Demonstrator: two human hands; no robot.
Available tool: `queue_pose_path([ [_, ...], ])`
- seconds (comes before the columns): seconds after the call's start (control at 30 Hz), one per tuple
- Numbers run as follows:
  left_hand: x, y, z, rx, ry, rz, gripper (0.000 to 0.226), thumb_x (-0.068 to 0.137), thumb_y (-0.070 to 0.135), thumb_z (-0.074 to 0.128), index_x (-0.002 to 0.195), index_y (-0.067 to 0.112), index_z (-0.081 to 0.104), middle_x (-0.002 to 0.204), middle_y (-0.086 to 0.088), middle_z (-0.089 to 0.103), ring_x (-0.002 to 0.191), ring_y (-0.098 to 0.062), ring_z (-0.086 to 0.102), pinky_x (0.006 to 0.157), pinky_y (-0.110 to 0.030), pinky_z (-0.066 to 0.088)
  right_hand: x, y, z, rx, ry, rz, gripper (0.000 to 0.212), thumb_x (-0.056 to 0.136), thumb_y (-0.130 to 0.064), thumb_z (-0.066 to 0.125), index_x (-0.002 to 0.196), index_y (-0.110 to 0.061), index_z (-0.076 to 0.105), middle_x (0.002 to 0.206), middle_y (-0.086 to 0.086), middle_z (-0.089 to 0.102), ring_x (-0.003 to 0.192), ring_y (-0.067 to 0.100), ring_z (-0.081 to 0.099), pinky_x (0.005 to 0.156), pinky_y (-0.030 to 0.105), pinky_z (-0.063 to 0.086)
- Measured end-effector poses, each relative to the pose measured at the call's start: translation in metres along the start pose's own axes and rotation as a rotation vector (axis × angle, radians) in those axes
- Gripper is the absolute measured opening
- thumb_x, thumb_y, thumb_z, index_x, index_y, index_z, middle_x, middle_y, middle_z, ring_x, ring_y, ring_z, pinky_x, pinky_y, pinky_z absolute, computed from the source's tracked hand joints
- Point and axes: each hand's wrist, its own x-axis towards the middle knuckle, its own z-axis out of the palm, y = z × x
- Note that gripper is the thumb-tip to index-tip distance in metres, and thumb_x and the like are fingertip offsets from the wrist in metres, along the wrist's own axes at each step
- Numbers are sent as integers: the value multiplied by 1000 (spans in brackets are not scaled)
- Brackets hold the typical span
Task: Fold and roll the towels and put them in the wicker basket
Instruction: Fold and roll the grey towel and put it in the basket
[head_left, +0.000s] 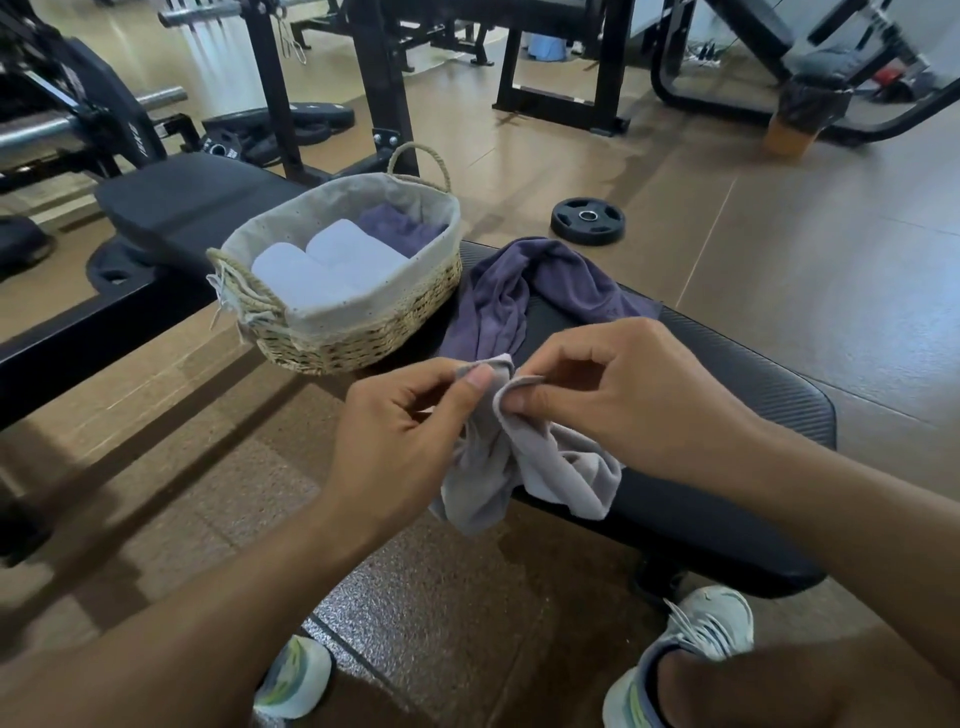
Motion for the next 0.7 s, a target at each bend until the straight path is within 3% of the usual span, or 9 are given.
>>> queue_pose_path([
  [0.13, -2, -1, 1, -7, -39, -7, 22, 100, 20, 58, 104, 16, 79, 89, 9, 78, 83, -8, 74, 72, -28, 60, 2, 0, 3, -96, 14, -98, 9, 86, -41, 75, 88, -33, 73, 93, -15, 67, 89, 3, 64, 76, 21, 50],
  [0.23, -4, -2, 2, -2, -59, -12, 23, 102, 19, 55, 101, 17, 79, 86, 5, 78, 81, -13, 74, 72, -34, 60, 3, 1, 4, -16, 38, -84, 2, 90, -29, 75, 90, -30, 76, 86, -16, 74, 85, 2, 69, 77, 20, 53],
  [0.37, -4, -3, 3, -14, -49, -38, 24, 103, 19, 55, 104, 15, 79, 88, 2, 78, 82, -18, 74, 71, -45, 60, 6, 5, 3, 0, 48, -84, 14, 96, -23, 68, 101, -30, 78, 93, -20, 76, 92, -5, 69, 80, 11, 51],
  [0.53, -3, -1, 5, -52, 83, -153, 17, 98, 22, 61, 99, 24, 79, 83, 7, 78, 75, -11, 74, 69, -42, 62, 5, 4, 4, 66, 56, -35, 6, 92, -26, 73, 92, -30, 77, 85, -13, 76, 81, 5, 72, 76, 27, 57],
  [0.63, -4, 0, 7, -69, 39, -154, 18, 97, 24, 61, 100, 22, 79, 81, 6, 78, 73, -12, 74, 70, -37, 63, 3, 1, 9, 106, 42, -16, 7, 87, -29, 79, 86, -25, 73, 78, -7, 75, 71, 11, 71, 71, 33, 59],
  [0.7, -7, 1, 9, -95, -2, -150, 22, 101, 19, 57, 101, 19, 79, 78, 4, 77, 71, -11, 72, 69, -33, 62, 2, 1, 12, 103, 57, -21, 9, 85, -31, 80, 84, -25, 74, 76, -8, 75, 68, 11, 71, 67, 29, 59],
])
